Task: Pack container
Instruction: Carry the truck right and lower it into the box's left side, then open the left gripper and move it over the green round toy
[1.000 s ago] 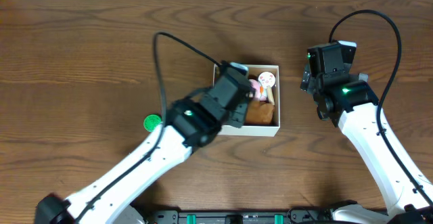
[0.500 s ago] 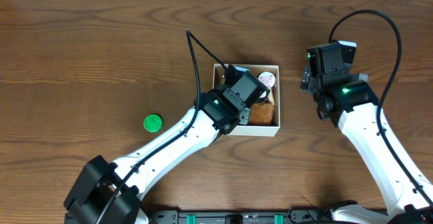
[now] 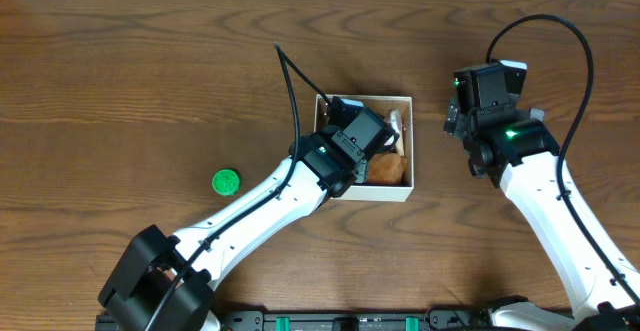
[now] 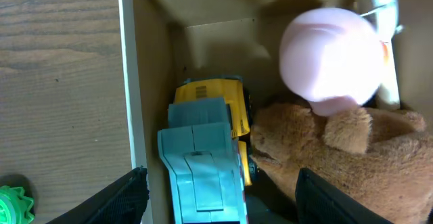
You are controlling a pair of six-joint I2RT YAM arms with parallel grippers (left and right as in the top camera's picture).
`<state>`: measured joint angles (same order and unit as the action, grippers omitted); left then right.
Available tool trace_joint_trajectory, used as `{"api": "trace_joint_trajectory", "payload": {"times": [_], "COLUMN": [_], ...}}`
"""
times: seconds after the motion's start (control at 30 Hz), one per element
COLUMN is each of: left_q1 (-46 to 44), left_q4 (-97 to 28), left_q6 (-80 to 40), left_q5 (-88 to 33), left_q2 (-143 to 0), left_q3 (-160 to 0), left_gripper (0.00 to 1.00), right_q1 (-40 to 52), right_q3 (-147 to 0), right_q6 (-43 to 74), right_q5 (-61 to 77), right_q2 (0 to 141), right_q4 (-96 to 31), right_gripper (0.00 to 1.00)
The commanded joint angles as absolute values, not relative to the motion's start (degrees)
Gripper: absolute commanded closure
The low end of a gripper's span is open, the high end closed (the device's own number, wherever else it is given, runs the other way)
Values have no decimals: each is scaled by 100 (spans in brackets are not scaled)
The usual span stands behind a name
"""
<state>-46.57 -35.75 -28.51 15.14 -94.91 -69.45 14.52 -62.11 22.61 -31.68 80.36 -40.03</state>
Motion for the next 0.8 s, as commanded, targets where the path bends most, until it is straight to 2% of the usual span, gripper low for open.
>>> {"api": "trace_joint_trajectory", "payload": {"times": [0.0, 0.27, 0.6, 0.67, 0.77], "left_q1": [-4637, -4484, -3376, -3173, -2906], "left_q4": [-3594, -4038, -5382, -5393, -5400], "left_q6": [-2884, -2884, -2884, -2884, -2882], "left_q5": [1573, 1758, 2169, 2169, 2169], "left_q2": [-9244, -8215, -7535, -7579, -7728], "left_q3": [-6987, -7011, -6967, -6845, -6689], "left_gripper": [30, 30, 28, 21, 19], "right_q1": [1431, 1433, 1431, 1431, 1431], "right_q3": [-6265, -6265, -6265, -6265, -6265], "right_q6": [2290, 2290, 2290, 2287, 2290], "right_q5": [-3232, -3229, -3229, -3232, -3229], "right_q2": [8003, 8003, 8003, 8003, 8003], "right_q4": [-4007, -4007, -4007, -4010, -4007], "right_gripper": [1, 1, 1, 1, 1]}}
